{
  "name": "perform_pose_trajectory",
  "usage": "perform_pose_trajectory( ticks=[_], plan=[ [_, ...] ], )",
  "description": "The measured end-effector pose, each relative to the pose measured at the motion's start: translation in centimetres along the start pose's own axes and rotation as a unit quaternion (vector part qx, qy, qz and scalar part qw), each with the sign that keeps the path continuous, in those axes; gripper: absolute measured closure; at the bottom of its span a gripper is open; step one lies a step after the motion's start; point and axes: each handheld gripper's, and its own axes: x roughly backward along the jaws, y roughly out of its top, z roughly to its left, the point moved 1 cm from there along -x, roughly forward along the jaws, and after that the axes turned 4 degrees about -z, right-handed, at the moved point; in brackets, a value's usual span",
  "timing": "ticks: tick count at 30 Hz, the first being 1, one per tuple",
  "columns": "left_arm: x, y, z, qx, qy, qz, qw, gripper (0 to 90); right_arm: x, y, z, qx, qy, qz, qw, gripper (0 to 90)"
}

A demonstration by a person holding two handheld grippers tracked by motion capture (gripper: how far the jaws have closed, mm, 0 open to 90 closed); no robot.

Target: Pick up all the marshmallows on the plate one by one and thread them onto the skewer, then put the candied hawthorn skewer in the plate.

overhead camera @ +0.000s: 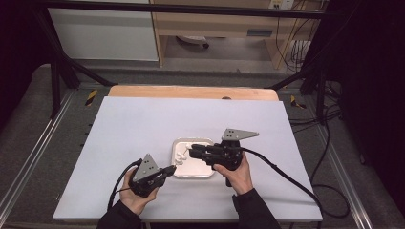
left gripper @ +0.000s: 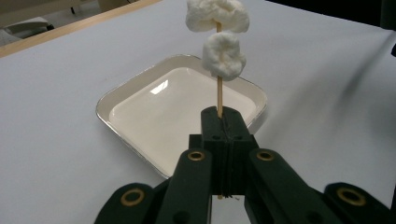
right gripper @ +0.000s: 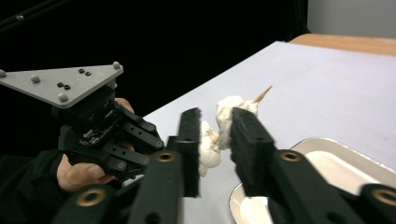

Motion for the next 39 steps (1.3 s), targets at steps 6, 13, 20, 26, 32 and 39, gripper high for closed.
perform_pose_trajectory(
  ticks=[6,13,20,26,32,39],
  plan=[
    [-0.3,-0.2,0.4,0.017,0.0,0.002,0.9999,89.3,1.4,0.3,-0.3,0.007,-0.028,-0.018,0.9994,45.1],
    [0.3,0.2,1.3,0.044,0.004,-0.012,0.9989,89.3,3.2,-0.7,-1.2,0.058,-0.091,0.0,0.9941,21.7],
    [0.0,1.0,2.2,0.065,0.015,0.019,0.9976,89.1,6.0,-3.3,-4.1,0.068,-0.158,0.05,0.9838,9.9],
    [-1.2,1.6,3.3,0.088,0.024,0.043,0.9949,89.1,8.4,-5.2,-5.5,0.062,-0.196,0.085,0.975,2.6],
    [-3.0,2.4,3.0,0.095,0.025,0.063,0.9932,89.0,10.3,-6.3,-5.8,0.061,-0.206,0.094,0.9721,1.1],
    [-5.9,2.5,2.5,0.102,0.029,0.103,0.989,89.0,11.8,-7.4,-6.4,0.051,-0.222,0.097,0.9688,1.0]
  ],
)
